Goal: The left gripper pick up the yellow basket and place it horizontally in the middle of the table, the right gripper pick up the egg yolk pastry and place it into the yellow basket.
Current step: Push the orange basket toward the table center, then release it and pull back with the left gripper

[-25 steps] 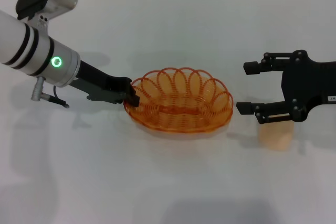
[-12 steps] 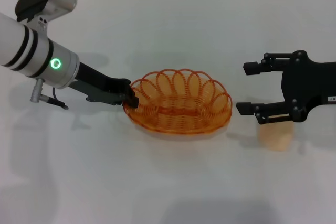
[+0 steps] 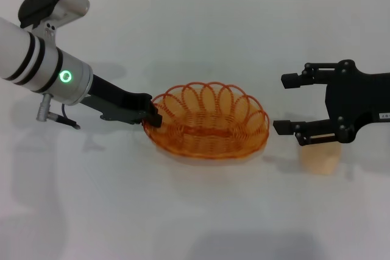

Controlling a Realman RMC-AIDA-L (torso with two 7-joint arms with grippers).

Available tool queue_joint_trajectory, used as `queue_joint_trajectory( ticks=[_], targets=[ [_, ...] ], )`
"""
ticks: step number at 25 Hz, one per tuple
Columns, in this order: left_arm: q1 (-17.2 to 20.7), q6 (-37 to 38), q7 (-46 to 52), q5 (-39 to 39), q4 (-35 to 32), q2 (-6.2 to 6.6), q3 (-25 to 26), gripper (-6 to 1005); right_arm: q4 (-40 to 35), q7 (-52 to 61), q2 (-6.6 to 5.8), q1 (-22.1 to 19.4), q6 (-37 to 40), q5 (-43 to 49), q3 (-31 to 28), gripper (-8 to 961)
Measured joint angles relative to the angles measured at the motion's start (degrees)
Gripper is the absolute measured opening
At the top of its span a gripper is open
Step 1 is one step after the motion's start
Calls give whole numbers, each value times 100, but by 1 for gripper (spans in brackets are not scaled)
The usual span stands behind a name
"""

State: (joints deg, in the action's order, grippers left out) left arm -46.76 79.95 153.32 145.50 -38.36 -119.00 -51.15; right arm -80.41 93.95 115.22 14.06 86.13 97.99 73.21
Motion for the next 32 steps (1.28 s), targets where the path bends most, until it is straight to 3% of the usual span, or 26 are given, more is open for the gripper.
queue_joint_trajectory(
  ticks=[11, 17, 23, 28, 32],
  targets=[
    [70, 4, -230, -264, -73, 7, 49, 407, 0, 0, 0, -2, 0, 0, -24, 782],
    [332, 40, -593, -813, -607, 74, 62, 548, -1, 1, 0, -9, 0, 0, -35, 782],
    [564, 75, -1171, -1545, -1178, 134, 60, 776, -1, 38, 0, -8, -1, 0, -39, 781],
    [844, 322, -1622, -1893, -1847, 95, 41, 881, -4, 57, 0, -4, -51, 1, -46, 781],
    [1000, 807, -2089, -2103, -2285, 78, 23, 875, 1, 135, -1, 0, -114, 74, -67, 781]
  ],
)
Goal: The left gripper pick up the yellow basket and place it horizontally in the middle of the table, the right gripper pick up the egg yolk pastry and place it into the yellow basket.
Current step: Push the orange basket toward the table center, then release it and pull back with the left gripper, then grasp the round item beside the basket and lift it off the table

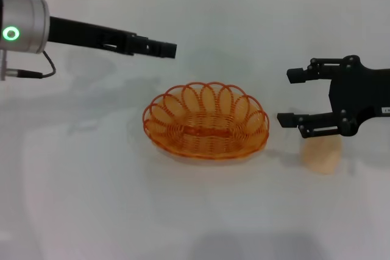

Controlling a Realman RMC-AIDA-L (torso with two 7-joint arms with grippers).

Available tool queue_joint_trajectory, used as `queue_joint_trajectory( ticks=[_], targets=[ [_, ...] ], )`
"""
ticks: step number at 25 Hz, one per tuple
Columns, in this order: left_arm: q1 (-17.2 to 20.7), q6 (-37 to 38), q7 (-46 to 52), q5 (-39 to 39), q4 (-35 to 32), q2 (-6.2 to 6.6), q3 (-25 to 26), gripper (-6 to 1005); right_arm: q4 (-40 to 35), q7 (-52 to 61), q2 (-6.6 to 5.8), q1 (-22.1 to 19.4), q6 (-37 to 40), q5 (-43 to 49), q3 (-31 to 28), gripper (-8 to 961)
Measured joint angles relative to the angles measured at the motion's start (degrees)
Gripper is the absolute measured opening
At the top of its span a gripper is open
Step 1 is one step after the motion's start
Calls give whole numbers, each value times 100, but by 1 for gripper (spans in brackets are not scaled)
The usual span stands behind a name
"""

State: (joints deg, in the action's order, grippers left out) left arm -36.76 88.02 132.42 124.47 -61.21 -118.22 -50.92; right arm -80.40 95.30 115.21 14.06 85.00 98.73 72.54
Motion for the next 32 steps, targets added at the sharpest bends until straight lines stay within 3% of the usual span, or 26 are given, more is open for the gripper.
queue_joint_trajectory(
  ticks=[6, 7, 11, 22, 32],
  targets=[
    [91, 573, -532, -129, -239, 15, -9, 869, -24, 440, -15, 111, -164, 430, -12, 782],
    [91, 1238, -957, -90, -325, 74, -27, 869, -39, 539, -14, 149, -177, 550, -4, 782],
    [101, 1703, -1156, 104, -463, 129, -76, 866, -71, 851, -4, 314, -198, 897, 66, 782],
    [212, 1976, -1296, 272, -585, 233, -75, 865, -189, 1949, 8, 883, -89, 2334, 474, 781],
    [222, 1935, -1271, 329, -559, 171, -75, 864, -124, 2084, -6, 751, 41, 2636, 340, 782]
  ],
)
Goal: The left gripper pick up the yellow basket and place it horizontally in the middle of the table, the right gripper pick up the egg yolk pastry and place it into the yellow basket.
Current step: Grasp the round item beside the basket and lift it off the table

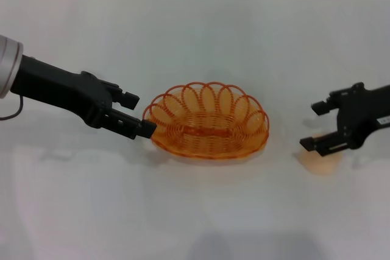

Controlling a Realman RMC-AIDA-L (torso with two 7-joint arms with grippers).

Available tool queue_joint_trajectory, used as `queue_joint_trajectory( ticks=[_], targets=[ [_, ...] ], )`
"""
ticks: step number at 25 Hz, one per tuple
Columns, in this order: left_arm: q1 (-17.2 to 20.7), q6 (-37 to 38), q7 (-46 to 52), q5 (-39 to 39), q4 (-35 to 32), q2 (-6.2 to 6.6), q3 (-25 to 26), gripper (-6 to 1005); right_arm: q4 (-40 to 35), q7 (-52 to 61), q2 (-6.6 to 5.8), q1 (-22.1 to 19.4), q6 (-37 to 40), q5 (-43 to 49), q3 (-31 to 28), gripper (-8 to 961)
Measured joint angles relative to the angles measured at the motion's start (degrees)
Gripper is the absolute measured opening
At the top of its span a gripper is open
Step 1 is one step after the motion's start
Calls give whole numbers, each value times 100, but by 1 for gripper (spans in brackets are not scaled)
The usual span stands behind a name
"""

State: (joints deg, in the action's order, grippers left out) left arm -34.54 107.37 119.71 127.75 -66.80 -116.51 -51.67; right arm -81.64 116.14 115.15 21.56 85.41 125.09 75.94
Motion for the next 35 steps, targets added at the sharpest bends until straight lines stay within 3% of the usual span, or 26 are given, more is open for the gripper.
queue_joint_trajectory(
  ticks=[23, 35],
  targets=[
    [-11, -76, 52, 49, 35, -110, -1, 863, 490, 130, 16, -65, -160, 446, 42, 779],
    [-9, -137, 52, 48, 36, -108, -1, 862, 445, 130, 16, -56, -146, 446, 45, 404]
  ],
)
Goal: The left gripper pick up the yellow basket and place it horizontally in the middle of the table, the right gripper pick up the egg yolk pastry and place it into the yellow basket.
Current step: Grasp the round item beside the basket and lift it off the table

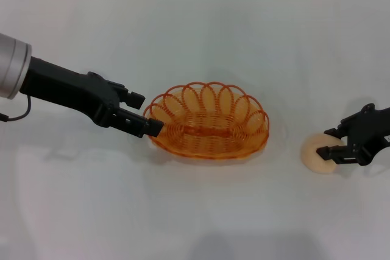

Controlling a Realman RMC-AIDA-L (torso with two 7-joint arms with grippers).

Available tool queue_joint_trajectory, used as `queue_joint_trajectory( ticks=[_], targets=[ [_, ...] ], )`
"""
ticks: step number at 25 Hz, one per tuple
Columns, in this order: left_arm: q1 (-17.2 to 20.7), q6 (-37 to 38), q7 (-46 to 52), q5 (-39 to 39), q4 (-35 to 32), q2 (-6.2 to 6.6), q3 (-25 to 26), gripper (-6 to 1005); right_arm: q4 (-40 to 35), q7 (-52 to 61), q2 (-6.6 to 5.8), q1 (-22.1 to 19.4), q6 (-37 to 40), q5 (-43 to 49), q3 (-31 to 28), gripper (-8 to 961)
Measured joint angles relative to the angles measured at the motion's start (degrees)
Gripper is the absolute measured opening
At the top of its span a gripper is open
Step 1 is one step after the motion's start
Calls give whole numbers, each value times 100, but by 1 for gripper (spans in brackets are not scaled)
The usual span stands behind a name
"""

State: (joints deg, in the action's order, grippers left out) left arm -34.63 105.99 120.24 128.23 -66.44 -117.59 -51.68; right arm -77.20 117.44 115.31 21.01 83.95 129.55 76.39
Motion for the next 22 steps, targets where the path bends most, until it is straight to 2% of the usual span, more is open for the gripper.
queue_joint_trajectory(
  ticks=[9, 22],
  targets=[
    [0, -4, -2, -1, -1, 6, 16, 861, -222, 6, 0, 8, 86, -57, 17, 316],
    [26, -91, -36, 0, -1, 44, 35, 861, -694, 14, 7, -11, 126, -79, 154, 236]
  ],
)
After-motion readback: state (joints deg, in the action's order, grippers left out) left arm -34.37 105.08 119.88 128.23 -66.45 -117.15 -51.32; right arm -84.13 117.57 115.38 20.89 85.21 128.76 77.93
